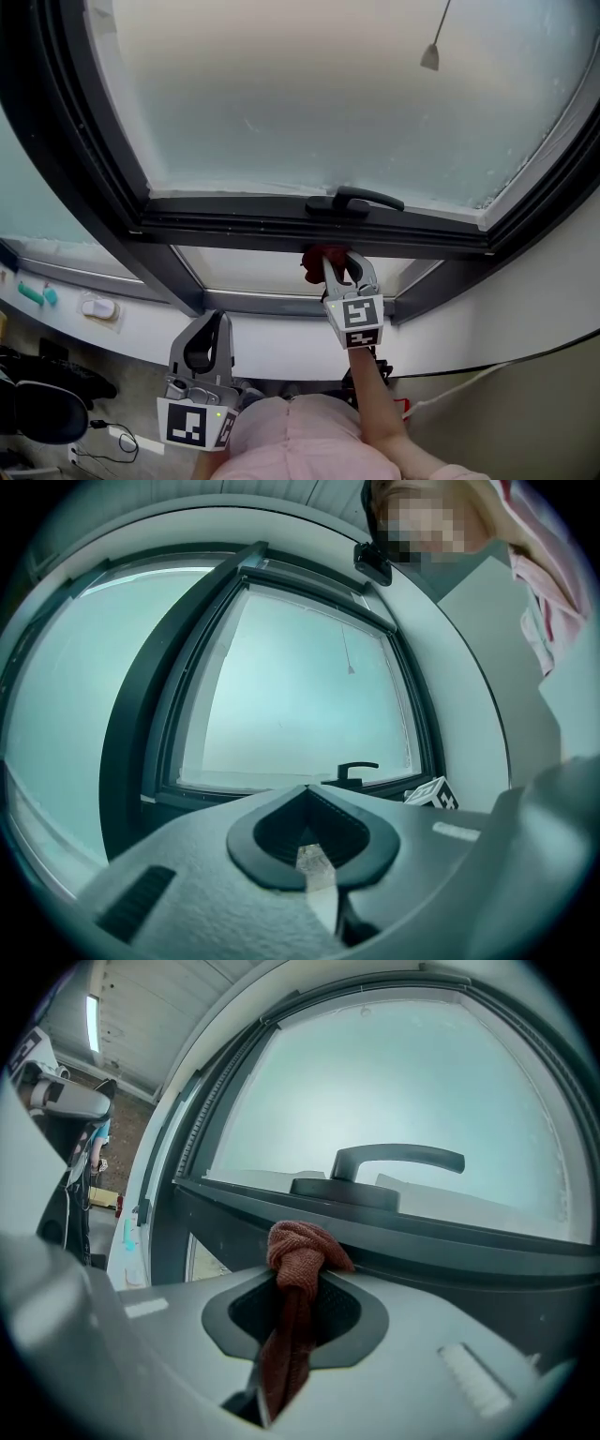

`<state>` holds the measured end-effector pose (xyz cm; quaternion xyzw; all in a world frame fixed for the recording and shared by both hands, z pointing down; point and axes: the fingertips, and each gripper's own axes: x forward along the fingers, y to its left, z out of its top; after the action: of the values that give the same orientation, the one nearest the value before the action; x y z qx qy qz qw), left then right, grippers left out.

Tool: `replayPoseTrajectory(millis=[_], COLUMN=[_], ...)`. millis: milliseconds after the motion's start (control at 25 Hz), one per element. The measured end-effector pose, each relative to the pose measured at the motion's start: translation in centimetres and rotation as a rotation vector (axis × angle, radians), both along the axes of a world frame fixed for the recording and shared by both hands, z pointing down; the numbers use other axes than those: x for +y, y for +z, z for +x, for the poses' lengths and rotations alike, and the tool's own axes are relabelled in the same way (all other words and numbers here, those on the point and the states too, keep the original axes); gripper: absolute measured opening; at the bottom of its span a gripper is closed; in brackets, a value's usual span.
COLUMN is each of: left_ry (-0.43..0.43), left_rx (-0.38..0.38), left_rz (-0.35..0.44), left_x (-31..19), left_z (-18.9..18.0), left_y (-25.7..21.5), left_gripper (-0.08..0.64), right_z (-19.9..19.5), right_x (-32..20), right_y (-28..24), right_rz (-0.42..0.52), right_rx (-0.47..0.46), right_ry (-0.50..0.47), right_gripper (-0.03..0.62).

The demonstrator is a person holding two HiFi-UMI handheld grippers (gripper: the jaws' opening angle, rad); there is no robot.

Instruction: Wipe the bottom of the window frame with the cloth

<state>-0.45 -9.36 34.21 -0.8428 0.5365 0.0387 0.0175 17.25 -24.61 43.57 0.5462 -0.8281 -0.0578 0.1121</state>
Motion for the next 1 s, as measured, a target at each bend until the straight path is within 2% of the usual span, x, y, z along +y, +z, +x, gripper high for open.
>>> replayPoseTrajectory(millis=[480, 1000], left_ry=[0.008, 0.035], left_rx=[0.003, 0.002], left_rz=[-0.001, 0.000], left_x=[-0.1, -0.5], left_z=[1.5, 3.8], left_y=[0.3, 0.5], left_gripper=[-0.006, -0.006], right_z=[5.9, 14.6], right_x=[0.3, 0.9], right_y=[-0.7, -0.3], right_rz=[0.019, 0.011], right_rx=[-0.021, -0.050], right_ry=[0.100, 0.258], right_gripper=[0.066, 0.069])
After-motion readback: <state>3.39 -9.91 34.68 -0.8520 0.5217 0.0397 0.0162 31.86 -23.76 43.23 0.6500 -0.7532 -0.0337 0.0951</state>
